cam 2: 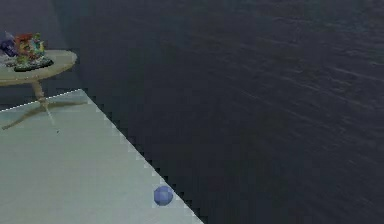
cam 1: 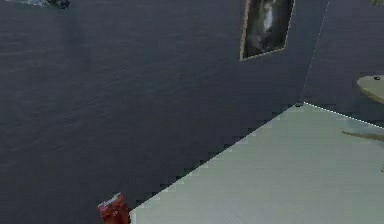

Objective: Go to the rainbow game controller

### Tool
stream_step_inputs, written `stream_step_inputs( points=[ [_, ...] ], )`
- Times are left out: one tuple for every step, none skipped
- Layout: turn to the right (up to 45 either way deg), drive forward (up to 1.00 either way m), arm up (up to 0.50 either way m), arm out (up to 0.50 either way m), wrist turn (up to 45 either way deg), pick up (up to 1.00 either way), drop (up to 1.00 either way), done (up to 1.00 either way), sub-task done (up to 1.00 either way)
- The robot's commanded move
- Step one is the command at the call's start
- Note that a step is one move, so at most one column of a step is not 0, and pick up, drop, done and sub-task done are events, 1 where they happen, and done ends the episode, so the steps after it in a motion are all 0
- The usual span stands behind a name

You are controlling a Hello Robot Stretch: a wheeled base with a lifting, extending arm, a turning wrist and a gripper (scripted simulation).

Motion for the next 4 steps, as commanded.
stream_step_inputs(
  points=[
    [-45.0,0.00,0.00,0.00,0.0,0.00,0.00,0.00,0.00],
    [-12.0,0.00,0.00,0.00,0.0,0.00,0.00,0.00,0.00],
    [0.0,0.35,0.00,0.00,0.0,0.00,0.00,0.00,0.00],
    [-45.0,0.00,0.00,0.00,0.0,0.00,0.00,0.00,0.00]
  ],
)
